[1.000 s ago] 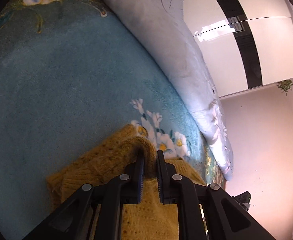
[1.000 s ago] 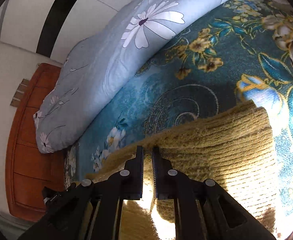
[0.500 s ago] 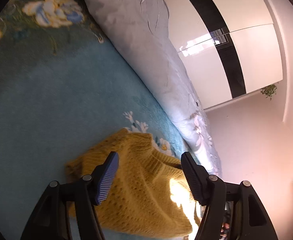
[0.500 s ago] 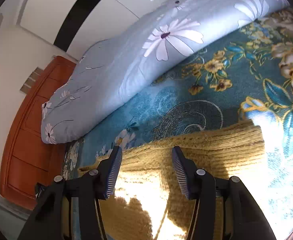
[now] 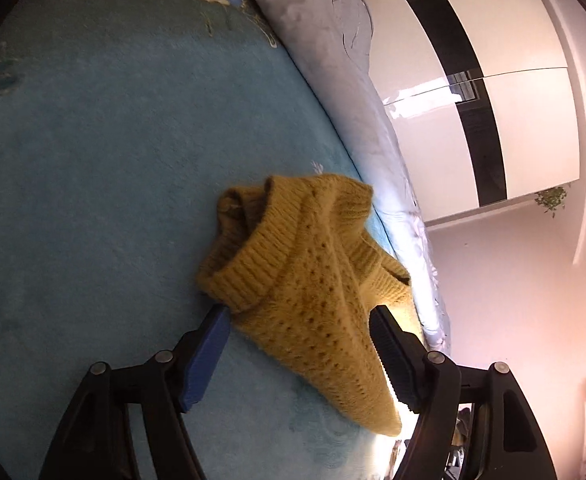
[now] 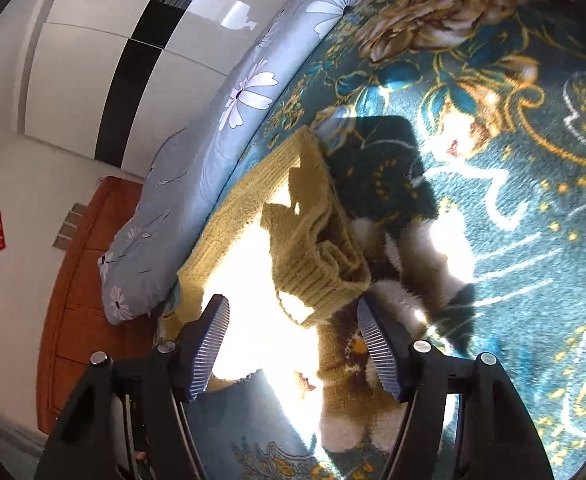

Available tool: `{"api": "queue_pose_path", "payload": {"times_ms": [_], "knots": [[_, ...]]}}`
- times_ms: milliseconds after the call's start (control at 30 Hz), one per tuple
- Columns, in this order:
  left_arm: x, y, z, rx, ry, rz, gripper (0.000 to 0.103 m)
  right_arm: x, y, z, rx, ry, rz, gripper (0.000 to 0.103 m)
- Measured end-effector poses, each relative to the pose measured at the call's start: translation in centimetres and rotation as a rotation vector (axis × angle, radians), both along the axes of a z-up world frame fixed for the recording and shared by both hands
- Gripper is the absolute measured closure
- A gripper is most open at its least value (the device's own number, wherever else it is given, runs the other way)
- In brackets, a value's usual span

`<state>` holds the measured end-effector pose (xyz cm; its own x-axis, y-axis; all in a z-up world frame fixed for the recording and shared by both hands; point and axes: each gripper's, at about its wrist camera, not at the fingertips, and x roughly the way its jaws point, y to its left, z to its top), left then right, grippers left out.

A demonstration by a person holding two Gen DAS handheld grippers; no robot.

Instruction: Fold clothes

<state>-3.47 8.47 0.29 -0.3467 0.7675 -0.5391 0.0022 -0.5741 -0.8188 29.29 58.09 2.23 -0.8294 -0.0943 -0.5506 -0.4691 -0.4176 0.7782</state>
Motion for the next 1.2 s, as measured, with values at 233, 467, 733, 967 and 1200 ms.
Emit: {"api": "queue_pose_path", "payload": {"times_ms": [233,467,733,967,1200], "knots": [[-1.3,1.4,-0.6,0.024,0.007,0.101,0.029,-3.6,-0.8,-1.4,-0.009,0.049,-0.039,0.034],[-0.7,-0.6,0.1,0.042,-0.014,0.203,0.091,-3.3,-0.5,0.1,-0.025,0.074,-0.072,0.086],[6.7,-7.2,3.1,0.064,0.093,0.176,0.092,2.3,-4.3,4.9,0.042,0.126,0.036,0.087],[8.8,-9.6,-2.0,0.062,0.02,0.142,0.089,6.3,-5.0,0.3,-0.033,0.009,0.045,0.087],[10.2,-9.6,-2.9,0.07,0.055,0.106,0.058,7.6,-5.7,-0.2,0.094,-0.046,0.007,0.065]]}}
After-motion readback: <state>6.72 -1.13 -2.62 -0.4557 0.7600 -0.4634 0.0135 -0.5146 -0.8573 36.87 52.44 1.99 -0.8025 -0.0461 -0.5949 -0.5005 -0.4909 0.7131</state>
